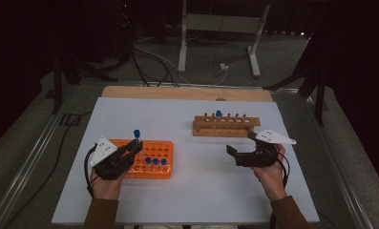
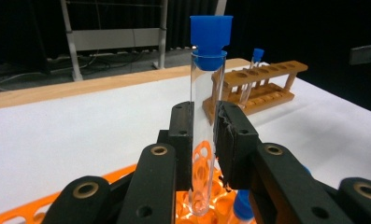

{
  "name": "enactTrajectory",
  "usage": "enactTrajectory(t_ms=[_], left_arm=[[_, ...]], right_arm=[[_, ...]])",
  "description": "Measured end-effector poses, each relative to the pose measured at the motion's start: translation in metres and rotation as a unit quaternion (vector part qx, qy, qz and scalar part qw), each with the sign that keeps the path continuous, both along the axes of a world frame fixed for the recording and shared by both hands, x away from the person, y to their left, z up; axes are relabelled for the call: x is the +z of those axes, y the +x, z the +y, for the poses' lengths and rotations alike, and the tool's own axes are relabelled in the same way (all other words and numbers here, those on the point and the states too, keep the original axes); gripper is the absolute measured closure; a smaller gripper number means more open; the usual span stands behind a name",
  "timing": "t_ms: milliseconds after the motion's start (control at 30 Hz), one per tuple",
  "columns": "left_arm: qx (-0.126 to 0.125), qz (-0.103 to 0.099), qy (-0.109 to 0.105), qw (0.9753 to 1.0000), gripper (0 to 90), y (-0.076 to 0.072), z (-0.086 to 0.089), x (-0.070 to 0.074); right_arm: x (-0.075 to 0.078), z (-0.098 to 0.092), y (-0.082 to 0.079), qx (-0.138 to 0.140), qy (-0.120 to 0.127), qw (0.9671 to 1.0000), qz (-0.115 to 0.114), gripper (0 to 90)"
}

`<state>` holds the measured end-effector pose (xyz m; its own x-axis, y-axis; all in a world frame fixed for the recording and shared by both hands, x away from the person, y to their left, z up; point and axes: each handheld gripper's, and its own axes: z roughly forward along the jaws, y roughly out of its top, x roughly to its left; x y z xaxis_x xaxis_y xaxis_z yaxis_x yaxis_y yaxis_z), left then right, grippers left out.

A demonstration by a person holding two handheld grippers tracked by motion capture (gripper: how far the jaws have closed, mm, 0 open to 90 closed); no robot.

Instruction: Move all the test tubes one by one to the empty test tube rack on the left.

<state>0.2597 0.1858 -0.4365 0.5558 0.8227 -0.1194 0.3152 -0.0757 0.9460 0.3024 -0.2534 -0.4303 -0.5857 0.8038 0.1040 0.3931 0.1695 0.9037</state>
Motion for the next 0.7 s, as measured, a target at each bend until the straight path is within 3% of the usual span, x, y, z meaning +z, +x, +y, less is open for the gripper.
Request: enactTrajectory(t_ms=[700], left_arm=[[-0.004, 0.014, 0.001, 0.9999, 78.2, -0.008, 0.001, -0.021]], right_arm=[[-0.010, -0.015, -0.007, -0.007, 0.009, 0.9999, 0.004, 0.1]])
